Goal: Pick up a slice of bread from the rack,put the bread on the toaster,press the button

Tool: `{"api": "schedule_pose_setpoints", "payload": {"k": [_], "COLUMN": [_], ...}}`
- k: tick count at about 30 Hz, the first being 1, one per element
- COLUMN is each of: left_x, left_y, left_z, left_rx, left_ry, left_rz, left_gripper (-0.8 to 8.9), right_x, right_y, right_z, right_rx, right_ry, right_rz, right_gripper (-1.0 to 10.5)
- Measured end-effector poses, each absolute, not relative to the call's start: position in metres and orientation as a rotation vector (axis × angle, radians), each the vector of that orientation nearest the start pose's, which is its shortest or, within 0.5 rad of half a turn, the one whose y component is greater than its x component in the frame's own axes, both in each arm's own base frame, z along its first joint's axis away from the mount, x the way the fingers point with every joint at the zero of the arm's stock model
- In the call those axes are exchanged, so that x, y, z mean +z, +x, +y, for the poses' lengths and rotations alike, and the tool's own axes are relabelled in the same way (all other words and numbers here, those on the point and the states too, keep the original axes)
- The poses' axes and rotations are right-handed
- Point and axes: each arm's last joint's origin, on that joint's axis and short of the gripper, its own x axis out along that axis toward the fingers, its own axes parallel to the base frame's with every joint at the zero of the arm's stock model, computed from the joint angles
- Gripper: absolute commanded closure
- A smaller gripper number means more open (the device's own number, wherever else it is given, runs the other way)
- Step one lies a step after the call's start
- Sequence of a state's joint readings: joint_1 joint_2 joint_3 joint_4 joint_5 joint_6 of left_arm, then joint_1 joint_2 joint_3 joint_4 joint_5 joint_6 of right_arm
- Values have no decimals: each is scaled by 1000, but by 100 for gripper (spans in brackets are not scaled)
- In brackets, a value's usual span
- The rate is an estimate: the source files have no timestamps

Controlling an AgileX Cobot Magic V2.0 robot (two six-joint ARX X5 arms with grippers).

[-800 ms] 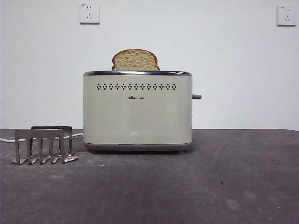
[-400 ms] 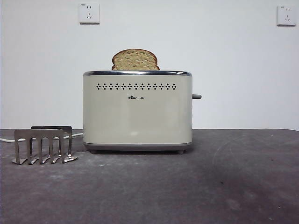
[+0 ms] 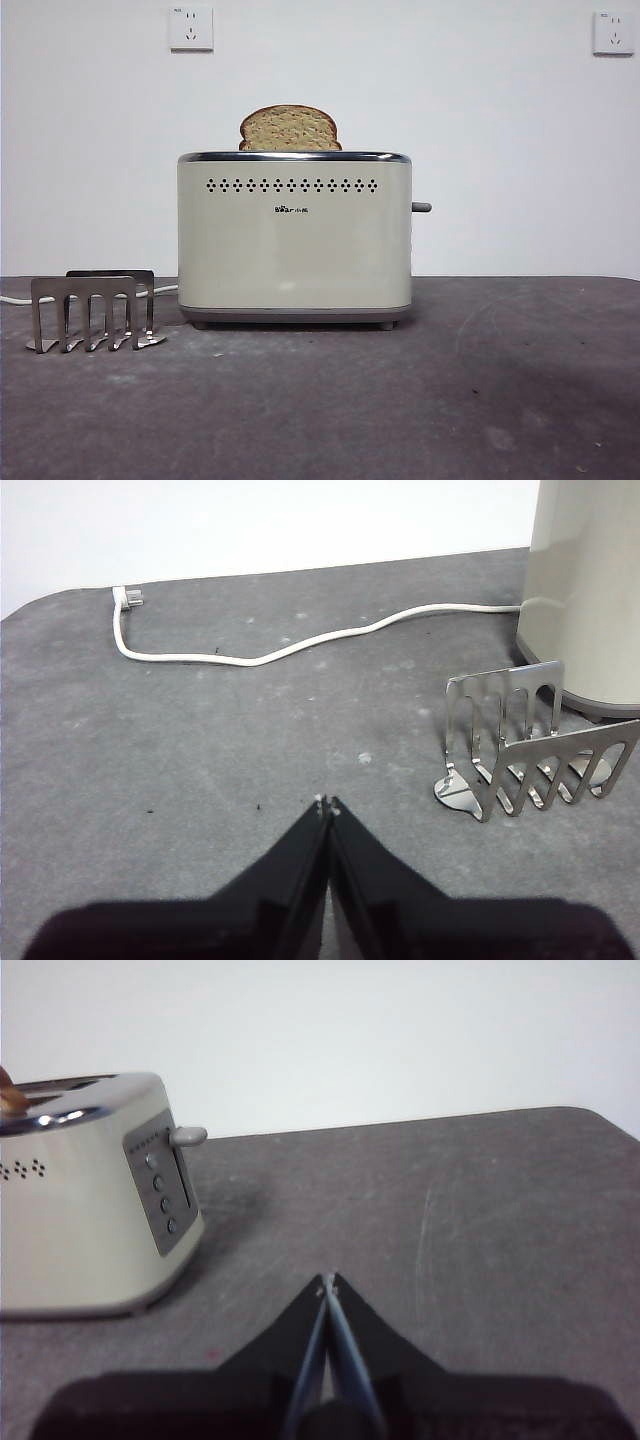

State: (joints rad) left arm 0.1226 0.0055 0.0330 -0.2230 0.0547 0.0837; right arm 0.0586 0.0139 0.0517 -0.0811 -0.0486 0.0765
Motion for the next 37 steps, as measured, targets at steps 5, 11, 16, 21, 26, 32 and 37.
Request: {"api": "schedule_pose_setpoints", "payload": {"k": [5,11,16,21,26,32,37], "left_x": [153,153,153,153,153,153,153], "left_y": [94,94,94,94,94,94,94], "left_z": [10,10,10,10,10,10,10], "left_rx": [59,59,60,59,60,60,60], "left_ry": [66,66,66,66,66,66,66], "left_rz": [197,198,198,198,198,198,198], "left_gripper": [817,817,817,817,817,817,817], "right_x": [159,152,153,153,153,153,153], "right_y": [96,95,95,95,95,95,95], "right_z": [7,7,7,7,7,7,7], "right_rx": [103,99,97,96,96,96,96], "right_ry": [96,105,123,127,128,131,131], "right_rz": [98,168,168,169,169,169,169], "right_gripper": [946,946,946,946,946,946,946]}}
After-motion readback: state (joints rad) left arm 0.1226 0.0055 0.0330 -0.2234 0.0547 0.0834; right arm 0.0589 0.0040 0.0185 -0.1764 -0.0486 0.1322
